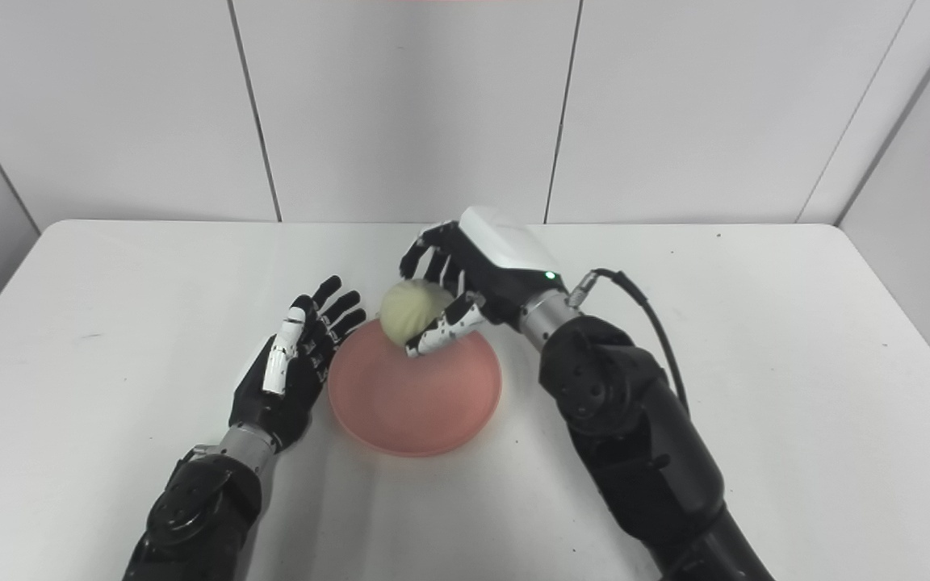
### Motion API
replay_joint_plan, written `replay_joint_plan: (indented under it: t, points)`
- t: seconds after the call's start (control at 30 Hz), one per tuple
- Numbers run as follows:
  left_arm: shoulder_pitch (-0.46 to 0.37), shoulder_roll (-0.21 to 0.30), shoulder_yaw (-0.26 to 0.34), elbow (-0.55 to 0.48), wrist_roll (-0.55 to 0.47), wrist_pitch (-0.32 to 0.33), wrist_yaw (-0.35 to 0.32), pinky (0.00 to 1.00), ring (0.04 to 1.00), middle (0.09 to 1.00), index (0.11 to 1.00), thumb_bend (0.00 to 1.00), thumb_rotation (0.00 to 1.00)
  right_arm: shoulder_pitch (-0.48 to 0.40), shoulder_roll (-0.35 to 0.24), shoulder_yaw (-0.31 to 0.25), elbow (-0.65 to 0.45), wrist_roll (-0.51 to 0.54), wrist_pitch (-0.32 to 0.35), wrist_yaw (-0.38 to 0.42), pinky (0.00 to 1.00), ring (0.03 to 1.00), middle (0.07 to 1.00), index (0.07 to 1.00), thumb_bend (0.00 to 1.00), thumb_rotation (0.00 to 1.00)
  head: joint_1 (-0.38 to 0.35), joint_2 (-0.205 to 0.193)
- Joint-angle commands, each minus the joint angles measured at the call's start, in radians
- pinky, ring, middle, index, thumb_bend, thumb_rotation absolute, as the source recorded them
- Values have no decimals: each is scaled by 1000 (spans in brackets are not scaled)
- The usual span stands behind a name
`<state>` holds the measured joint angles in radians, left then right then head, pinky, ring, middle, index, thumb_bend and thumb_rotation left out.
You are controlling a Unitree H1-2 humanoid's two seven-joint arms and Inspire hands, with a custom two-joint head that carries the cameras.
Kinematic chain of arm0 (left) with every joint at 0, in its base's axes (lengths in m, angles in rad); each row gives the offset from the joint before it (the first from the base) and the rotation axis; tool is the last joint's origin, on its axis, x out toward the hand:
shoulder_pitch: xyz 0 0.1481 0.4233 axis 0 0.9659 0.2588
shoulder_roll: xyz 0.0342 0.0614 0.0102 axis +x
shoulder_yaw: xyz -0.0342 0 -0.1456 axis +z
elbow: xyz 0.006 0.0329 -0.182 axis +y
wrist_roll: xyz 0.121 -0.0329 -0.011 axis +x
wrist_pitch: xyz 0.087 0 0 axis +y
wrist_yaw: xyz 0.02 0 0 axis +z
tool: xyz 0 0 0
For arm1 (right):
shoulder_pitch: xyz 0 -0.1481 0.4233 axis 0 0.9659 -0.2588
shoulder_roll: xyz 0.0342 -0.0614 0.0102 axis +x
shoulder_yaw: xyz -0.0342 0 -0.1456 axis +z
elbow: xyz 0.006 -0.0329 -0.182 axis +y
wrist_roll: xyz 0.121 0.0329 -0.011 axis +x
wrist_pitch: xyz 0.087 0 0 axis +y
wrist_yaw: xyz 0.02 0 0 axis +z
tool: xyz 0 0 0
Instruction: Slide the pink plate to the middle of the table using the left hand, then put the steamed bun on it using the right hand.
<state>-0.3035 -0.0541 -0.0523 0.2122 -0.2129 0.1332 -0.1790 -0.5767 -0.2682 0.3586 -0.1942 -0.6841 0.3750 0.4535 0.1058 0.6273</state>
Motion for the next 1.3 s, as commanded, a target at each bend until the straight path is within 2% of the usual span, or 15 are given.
replay_joint_plan:
  t: [0.0, 0.3, 0.67, 0.9, 0.93, 1.07, 1.1, 1.2, 1.23, 1.27]
  points:
    - [37, -7, -6, 46, 16, 91, 25, 926, 912, 921, 932, 380, 1000, -31, 0, 1, -3, -2, -46, -23, 354, 427, 444, 531, 521, 0, 1, 3]
    - [36, -11, -5, 40, 17, 96, 27, 922, 908, 919, 933, 387, 1000, -18, 0, 39, 73, -8, -84, -41, 308, 391, 425, 532, 520, 0, 6, 11]
    - [36, -11, -9, 35, 21, 101, 25, 927, 910, 921, 935, 396, 1000, -13, -12, 85, 149, -40, -95, -39, 336, 414, 424, 538, 518, 0, 9, 20]
    - [34, -12, -12, 37, 27, 100, 27, 924, 912, 921, 936, 399, 1000, -14, -12, 111, 178, -65, -93, -38, 312, 391, 416, 538, 518, 0, 12, 23]
    - [34, -13, -11, 37, 26, 99, 26, 925, 910, 920, 934, 398, 1000, -15, -12, 115, 178, -70, -91, -36, 298, 376, 460, 505, 524, 0, 12, 23]
    - [32, -14, -10, 41, 24, 96, 24, 926, 910, 921, 934, 395, 1000, -18, -16, 128, 176, -82, -92, -27, 287, 365, 479, 490, 527, 0, 13, 24]
    - [31, -15, -10, 41, 24, 97, 25, 926, 910, 921, 934, 395, 1000, -19, -17, 132, 175, -84, -89, -20, 309, 389, 445, 519, 522, 0, 13, 24]
    - [31, -15, -10, 43, 25, 96, 25, 924, 908, 918, 932, 397, 1000, -36, -32, 158, 152, -109, -51, 58, 334, 415, 430, 538, 519, 1, 14, 25]
    - [31, -15, -10, 43, 25, 96, 24, 924, 909, 919, 933, 396, 1000, -44, -41, 170, 143, -122, -45, 88, 407, 493, 483, 527, 519, 32, 14, 26]
    - [31, -14, -11, 42, 25, 96, 23, 924, 909, 919, 933, 396, 1000, -48, -46, 177, 137, -132, -43, 108, 469, 566, 597, 506, 516, 109, 13, 27]
